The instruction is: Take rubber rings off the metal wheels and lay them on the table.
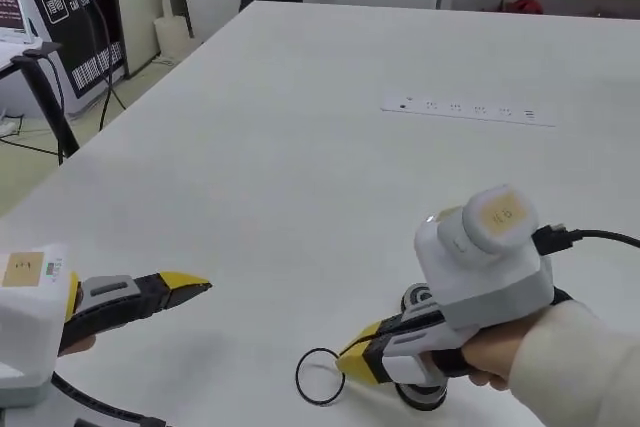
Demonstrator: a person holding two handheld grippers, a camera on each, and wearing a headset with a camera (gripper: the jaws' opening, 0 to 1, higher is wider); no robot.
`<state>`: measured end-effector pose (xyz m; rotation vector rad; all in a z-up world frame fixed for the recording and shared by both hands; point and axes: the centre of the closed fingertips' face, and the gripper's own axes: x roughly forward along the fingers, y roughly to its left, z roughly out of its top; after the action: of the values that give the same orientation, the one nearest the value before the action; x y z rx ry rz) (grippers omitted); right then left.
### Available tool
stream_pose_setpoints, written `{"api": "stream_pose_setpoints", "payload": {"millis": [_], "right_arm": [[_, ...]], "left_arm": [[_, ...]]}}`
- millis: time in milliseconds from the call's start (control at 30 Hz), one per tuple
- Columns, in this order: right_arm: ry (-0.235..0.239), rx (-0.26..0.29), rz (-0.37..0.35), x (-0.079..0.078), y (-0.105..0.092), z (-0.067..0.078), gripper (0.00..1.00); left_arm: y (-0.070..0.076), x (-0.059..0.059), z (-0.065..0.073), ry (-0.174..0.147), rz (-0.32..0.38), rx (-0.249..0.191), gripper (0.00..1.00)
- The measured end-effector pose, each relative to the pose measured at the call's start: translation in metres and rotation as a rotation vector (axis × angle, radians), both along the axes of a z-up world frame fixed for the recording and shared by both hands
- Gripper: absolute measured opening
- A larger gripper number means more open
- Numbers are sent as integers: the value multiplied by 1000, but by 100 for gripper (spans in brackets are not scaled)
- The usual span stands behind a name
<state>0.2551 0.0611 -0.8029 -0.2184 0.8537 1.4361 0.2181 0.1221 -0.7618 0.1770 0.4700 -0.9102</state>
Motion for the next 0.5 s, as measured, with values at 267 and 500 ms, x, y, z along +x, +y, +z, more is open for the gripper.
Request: {"api": "stream_pose_setpoints", "payload": {"millis": [267,500], "right_arm": [[-12,-1,-9,4,-4,1,4],[-24,-3,-16,5,-12,6,8]], "left_arm": [[3,0,1,-1,8,0,98],[3,0,3,-3,13,-3,97]]}}
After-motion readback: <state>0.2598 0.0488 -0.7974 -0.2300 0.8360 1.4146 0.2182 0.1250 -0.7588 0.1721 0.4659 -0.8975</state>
